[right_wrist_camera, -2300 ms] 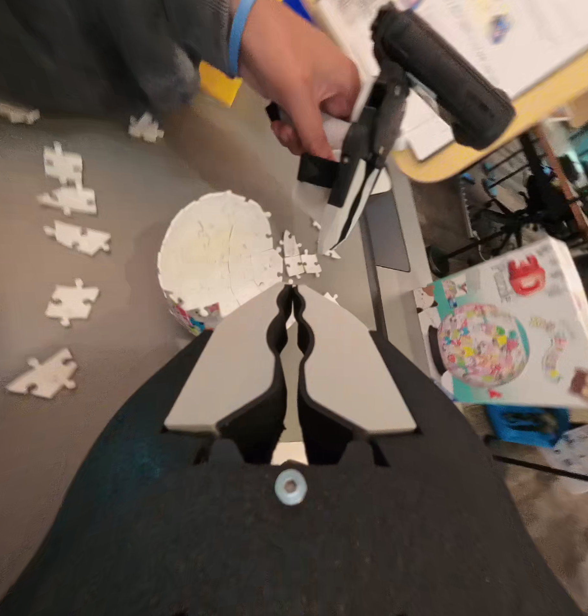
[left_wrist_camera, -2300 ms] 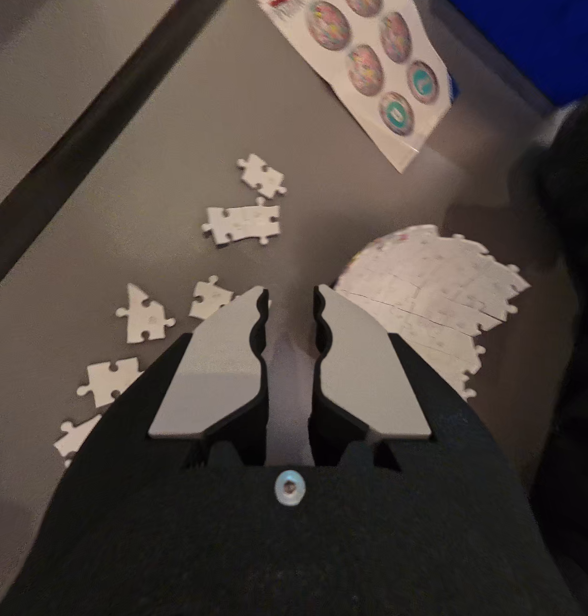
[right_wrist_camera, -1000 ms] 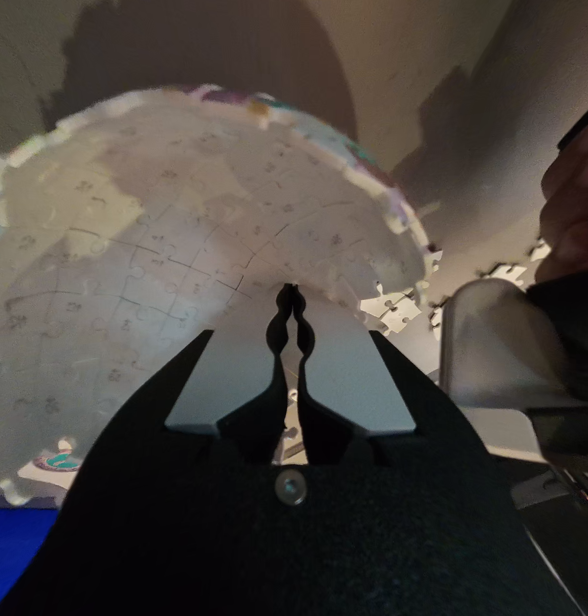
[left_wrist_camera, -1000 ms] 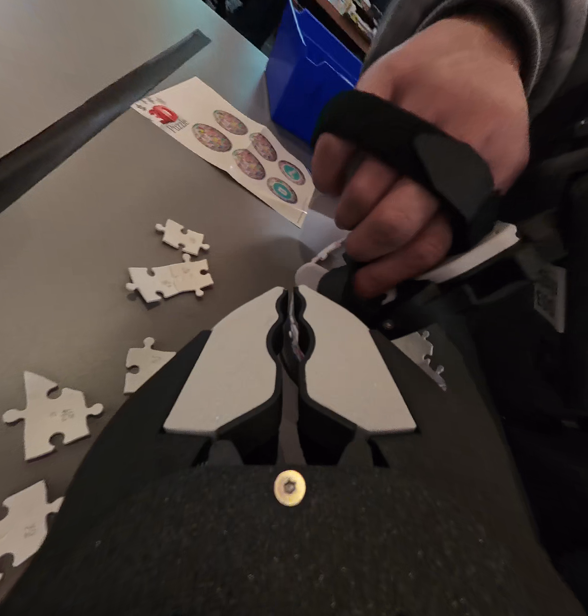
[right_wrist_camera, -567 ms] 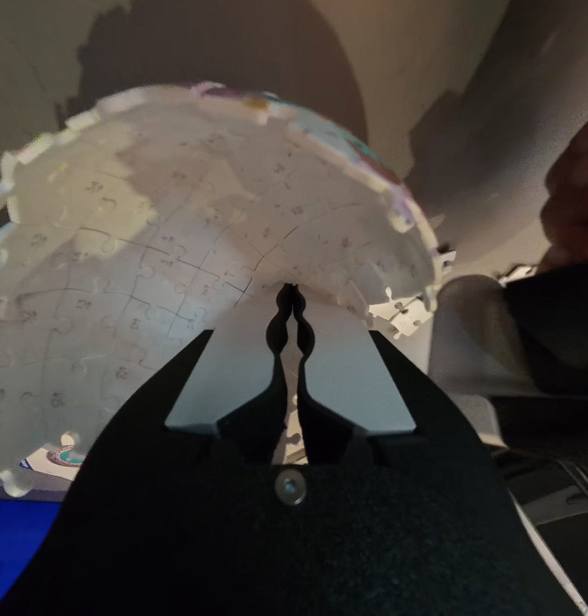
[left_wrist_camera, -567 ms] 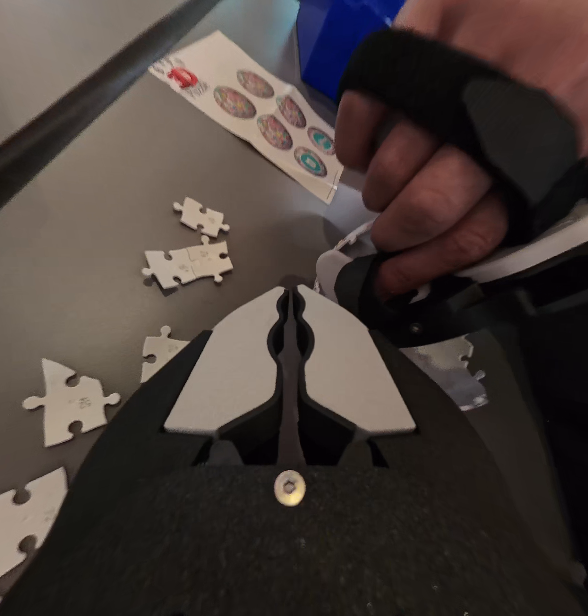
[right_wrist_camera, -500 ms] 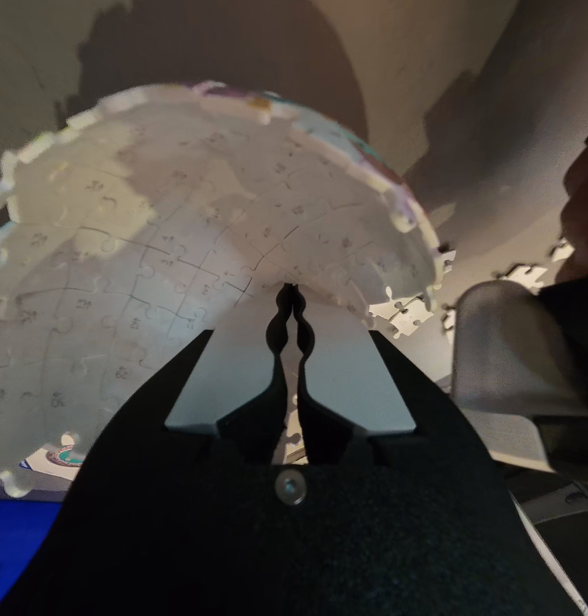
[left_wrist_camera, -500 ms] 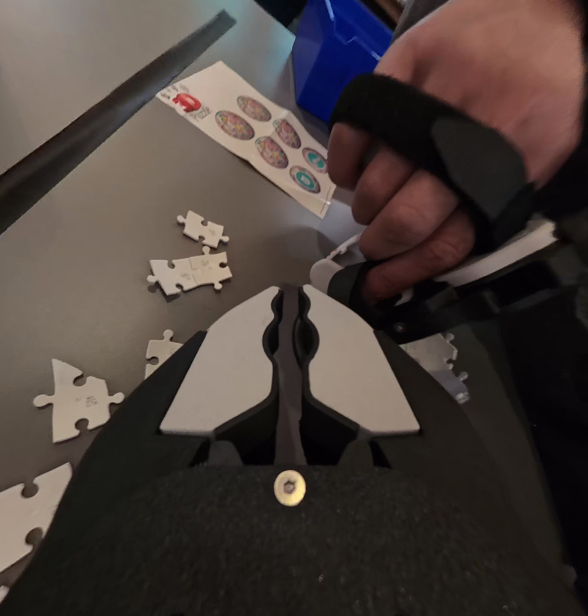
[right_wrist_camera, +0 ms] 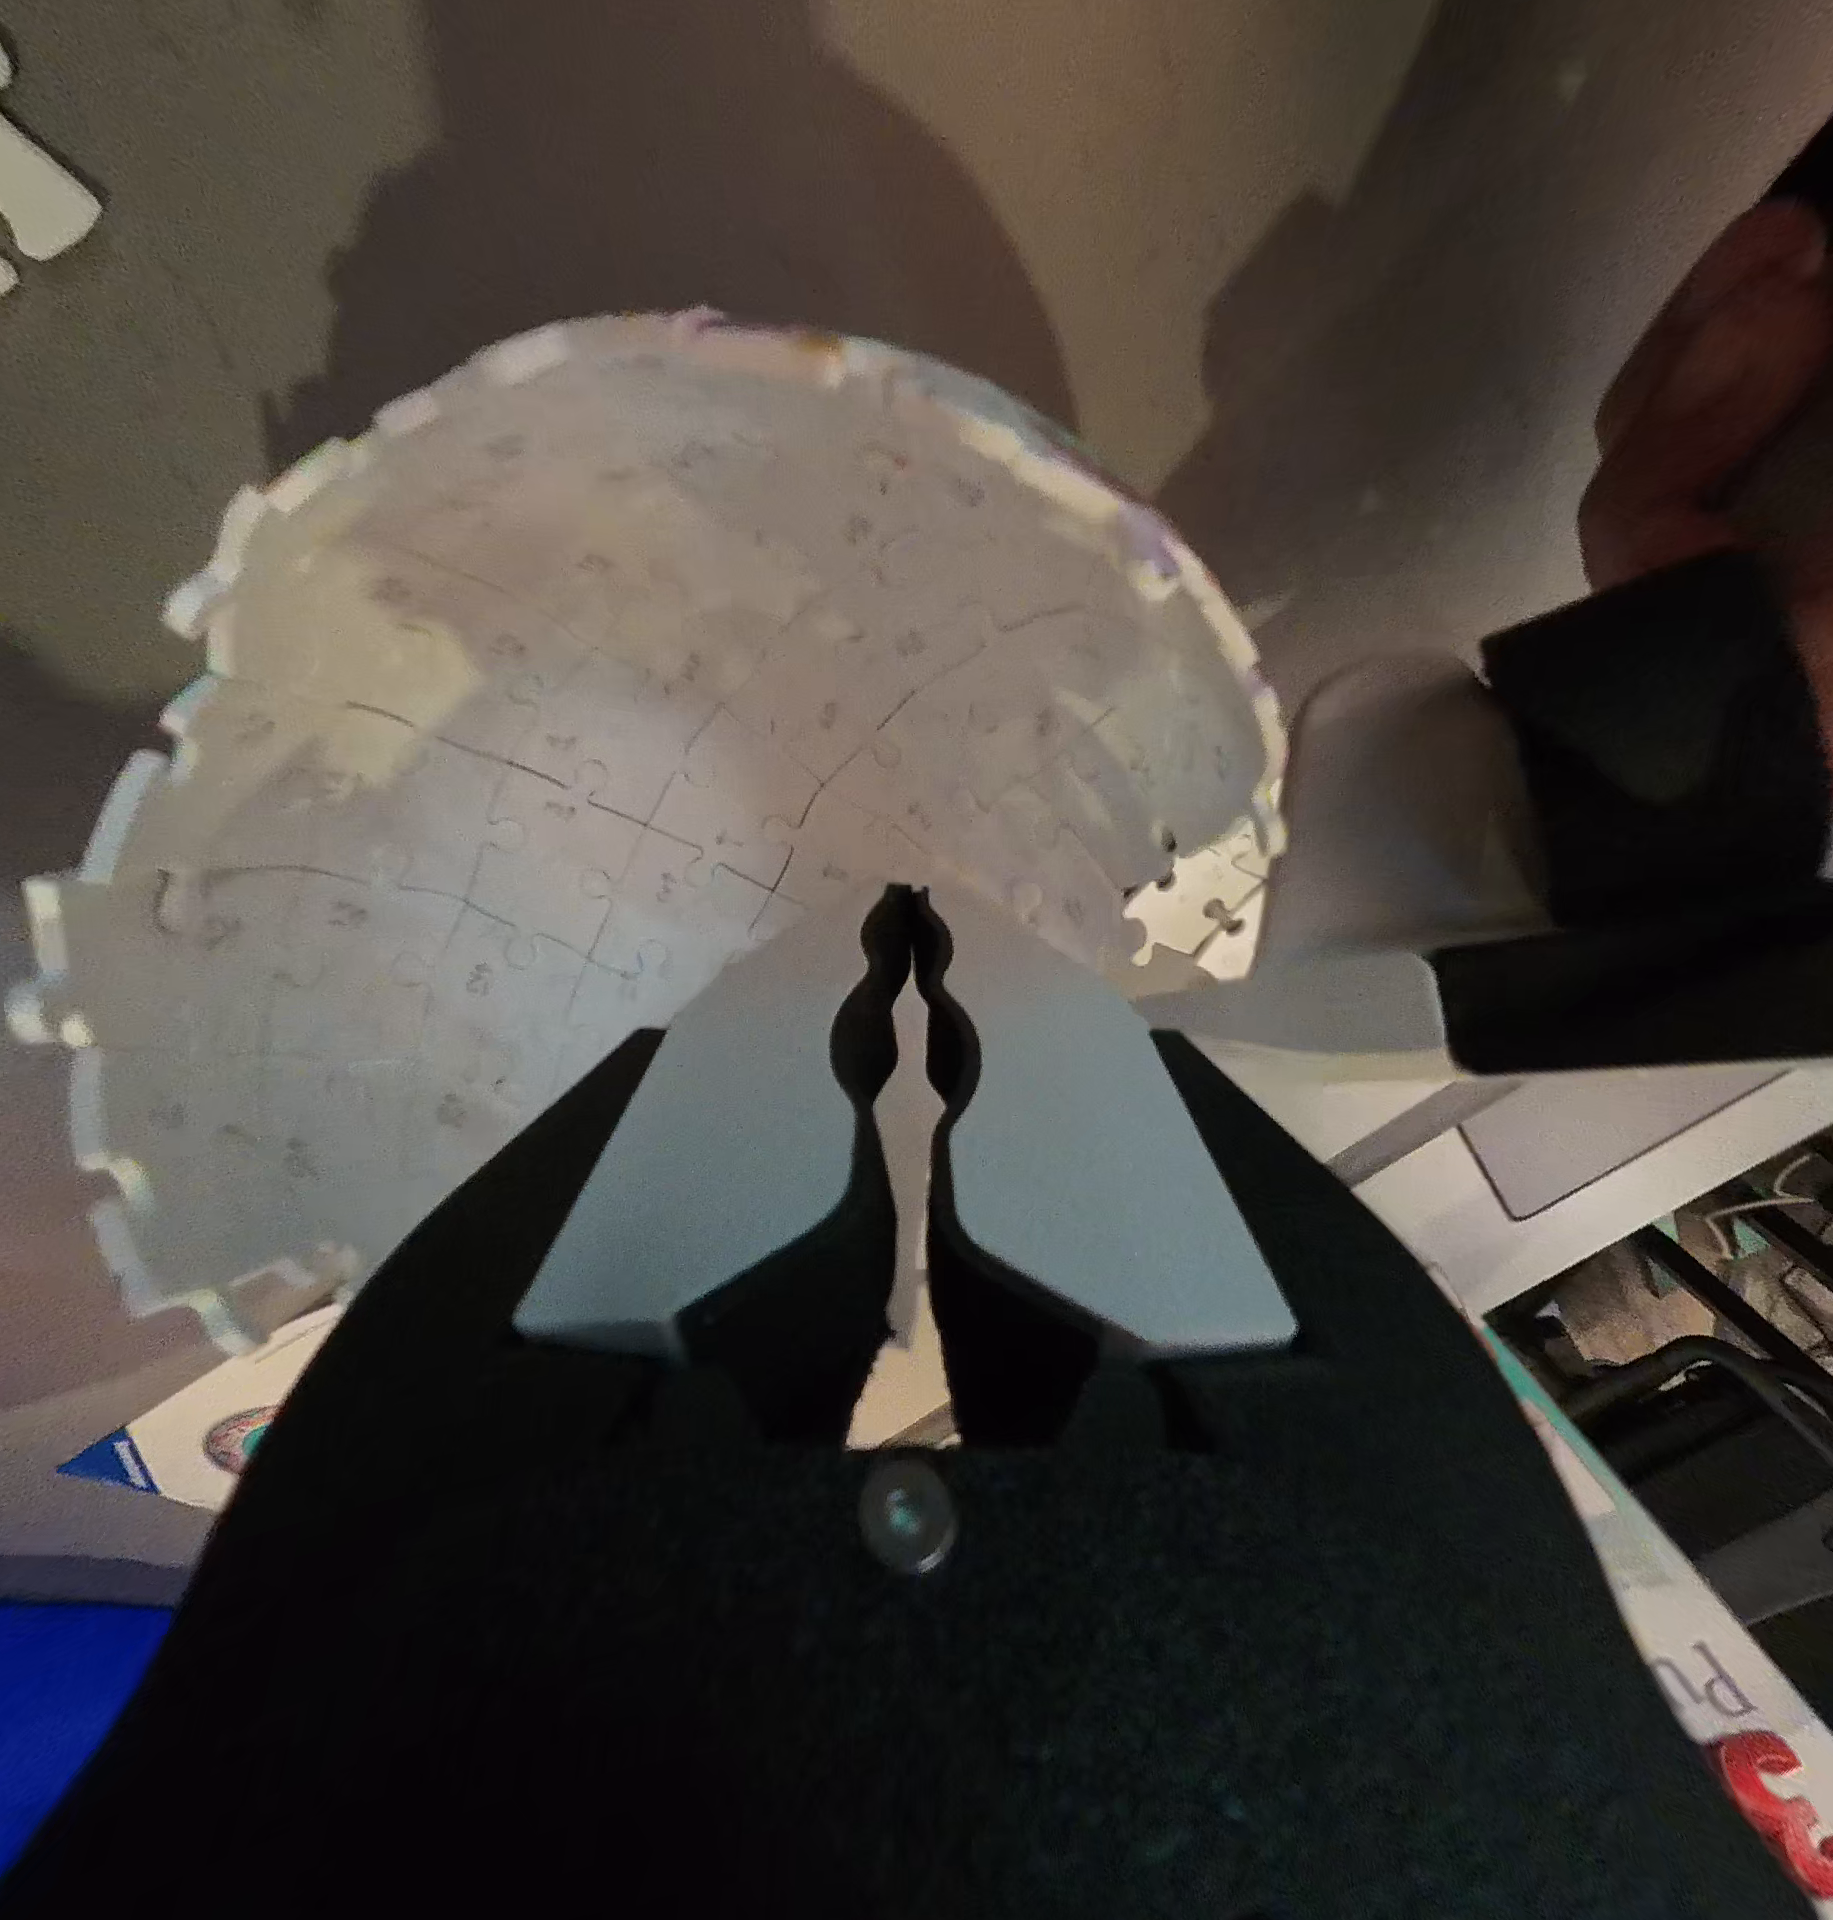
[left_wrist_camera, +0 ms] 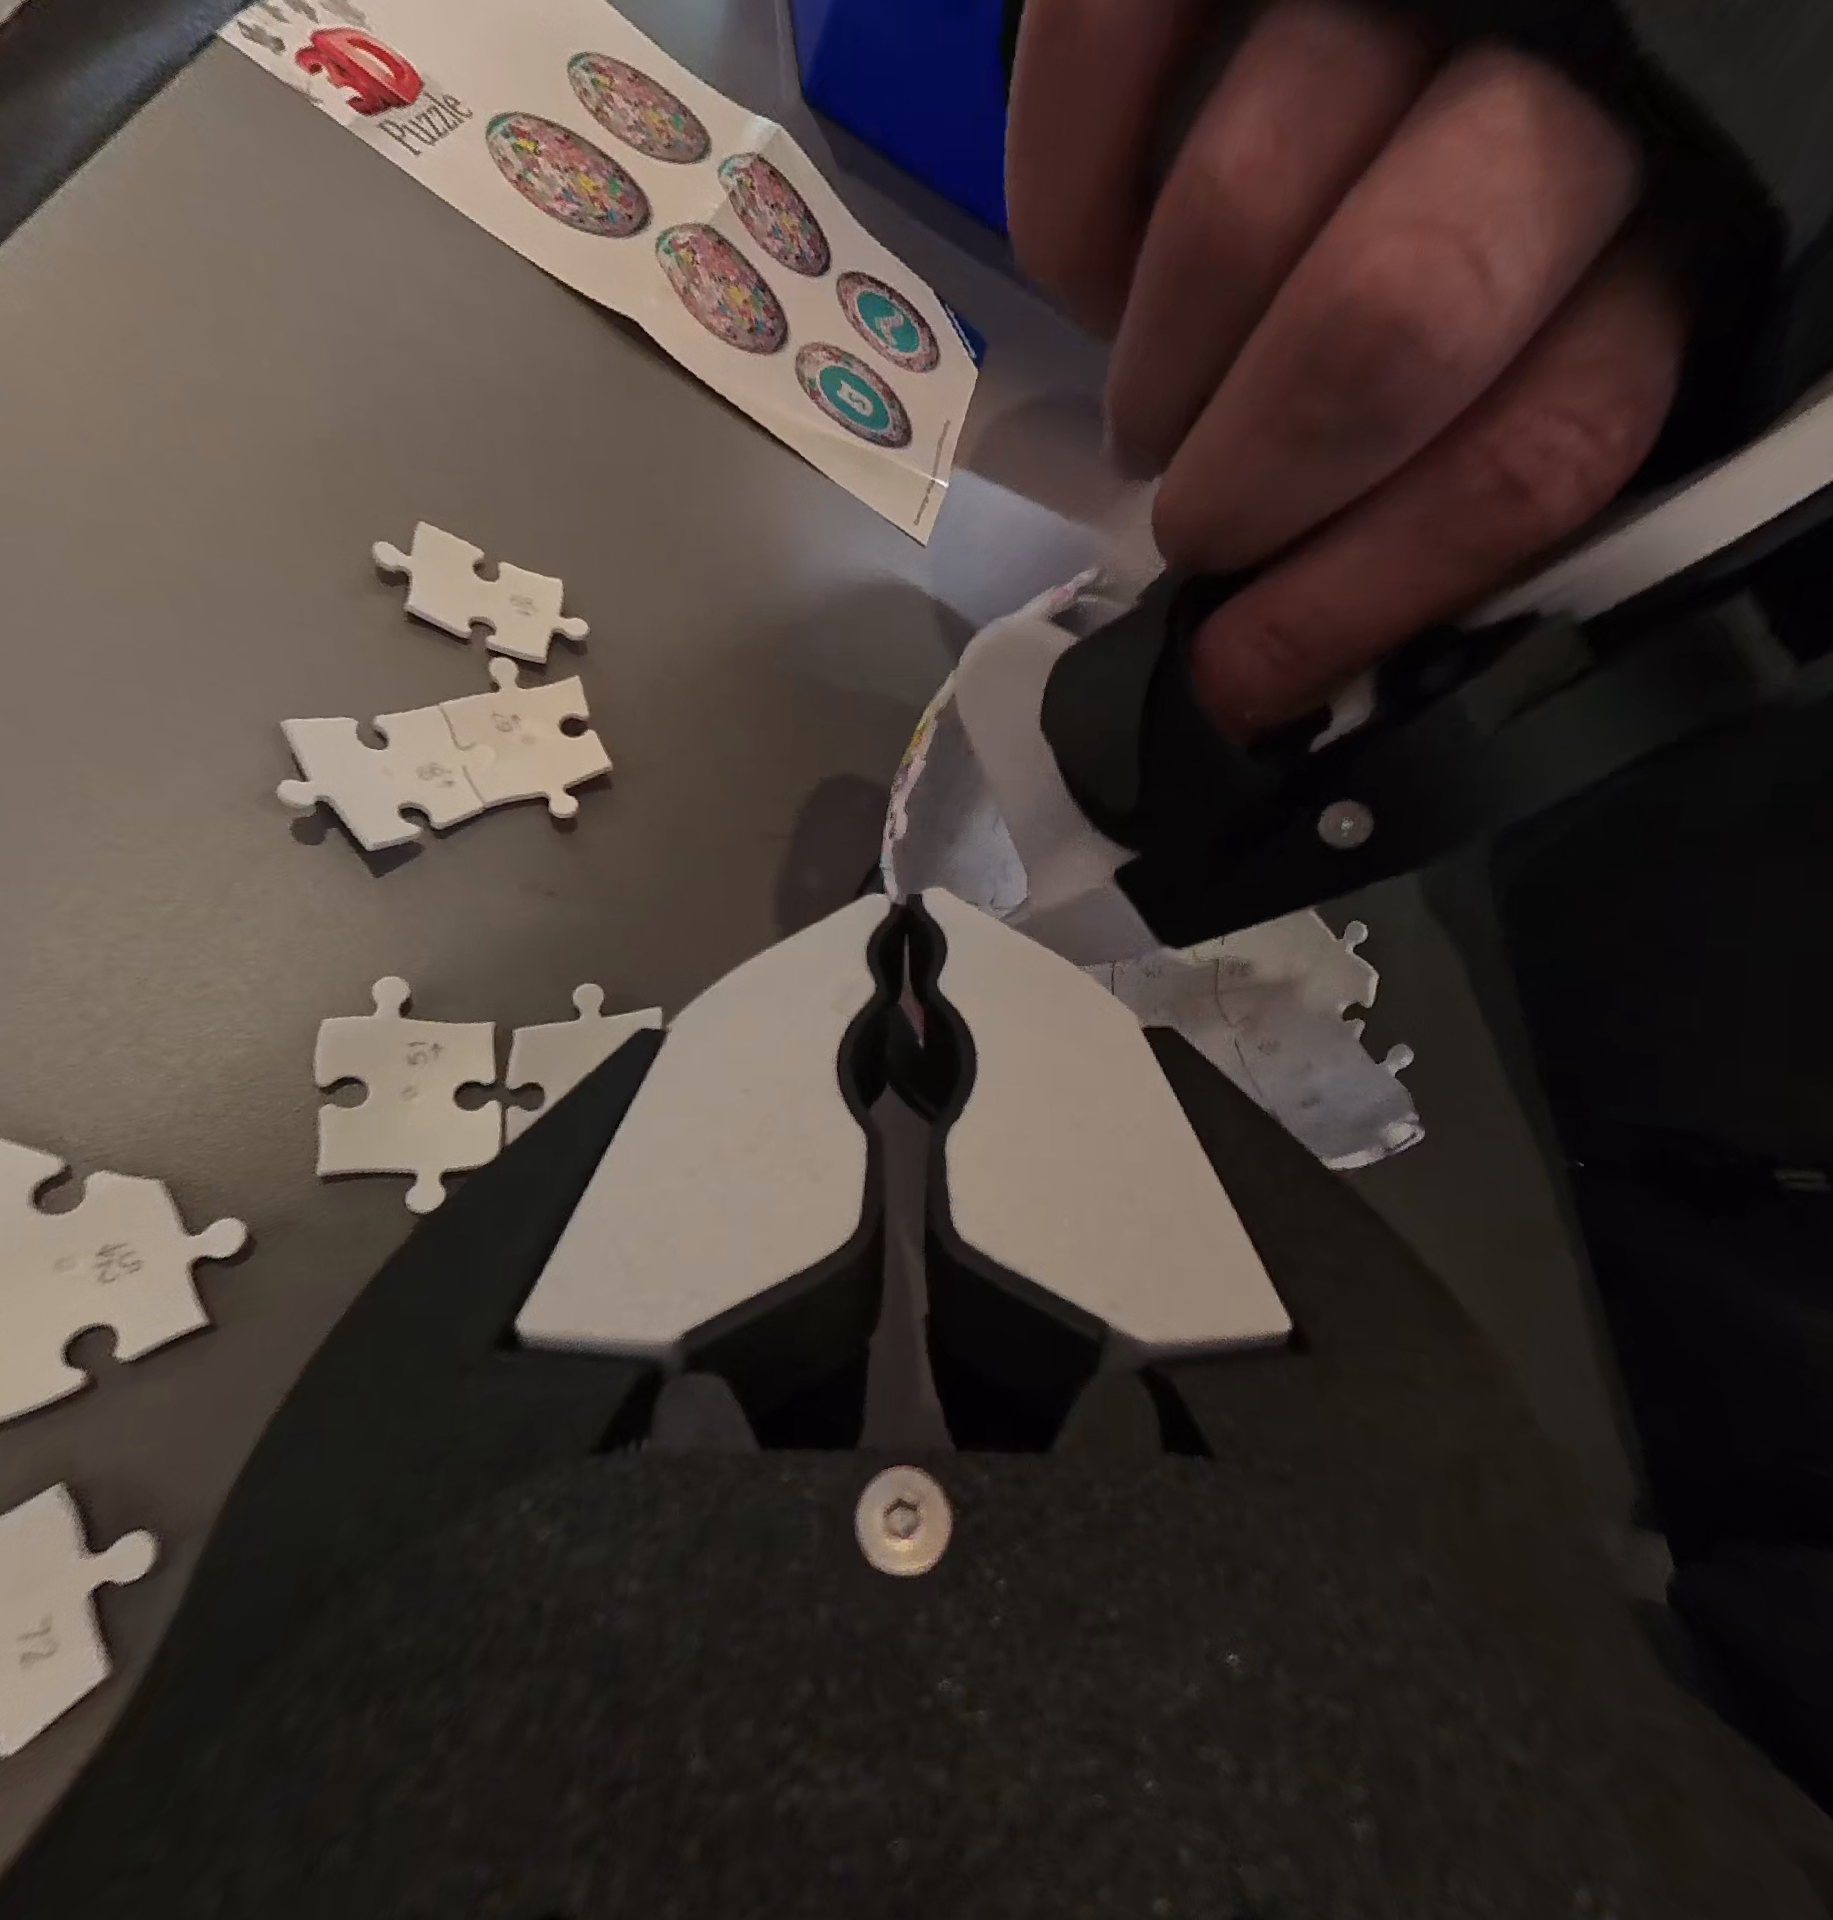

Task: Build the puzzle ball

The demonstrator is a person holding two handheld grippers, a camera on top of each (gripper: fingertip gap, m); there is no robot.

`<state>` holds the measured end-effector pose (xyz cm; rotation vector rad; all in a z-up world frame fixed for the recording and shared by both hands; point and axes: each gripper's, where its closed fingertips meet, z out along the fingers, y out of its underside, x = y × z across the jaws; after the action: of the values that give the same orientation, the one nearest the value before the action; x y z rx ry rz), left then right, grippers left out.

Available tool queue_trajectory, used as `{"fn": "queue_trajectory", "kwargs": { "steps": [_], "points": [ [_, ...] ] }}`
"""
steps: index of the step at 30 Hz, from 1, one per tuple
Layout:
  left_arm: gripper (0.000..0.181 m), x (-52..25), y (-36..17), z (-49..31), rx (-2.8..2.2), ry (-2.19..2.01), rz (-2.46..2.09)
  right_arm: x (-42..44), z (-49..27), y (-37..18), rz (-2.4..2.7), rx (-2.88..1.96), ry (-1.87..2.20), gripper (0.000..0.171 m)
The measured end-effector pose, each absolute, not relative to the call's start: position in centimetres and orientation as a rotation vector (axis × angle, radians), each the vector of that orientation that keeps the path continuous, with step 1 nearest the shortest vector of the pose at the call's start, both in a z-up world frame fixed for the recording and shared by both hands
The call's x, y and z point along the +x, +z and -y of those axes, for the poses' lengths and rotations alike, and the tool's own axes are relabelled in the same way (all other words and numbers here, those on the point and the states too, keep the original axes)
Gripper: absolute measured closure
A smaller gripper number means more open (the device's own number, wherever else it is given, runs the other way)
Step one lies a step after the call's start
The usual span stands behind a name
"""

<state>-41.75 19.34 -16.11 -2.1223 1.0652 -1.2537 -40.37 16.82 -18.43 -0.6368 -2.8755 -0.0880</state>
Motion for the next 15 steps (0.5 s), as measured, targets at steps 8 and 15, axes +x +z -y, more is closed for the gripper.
{"fn": "queue_trajectory", "kwargs": {
  "steps": [8,15],
  "points": [
    [0.181,-41.8,-17.4,-19.3,-2.176,-1.237,-1.072,-40.3,-17.1,-18.2,2.860,-0.656,-0.115,0.171],
    [0.181,-41.4,-18.7,-19.1,-2.219,-1.208,-1.110,-41.2,-16.7,-17.1,2.852,-0.685,-0.100,0.171]
  ]
}}
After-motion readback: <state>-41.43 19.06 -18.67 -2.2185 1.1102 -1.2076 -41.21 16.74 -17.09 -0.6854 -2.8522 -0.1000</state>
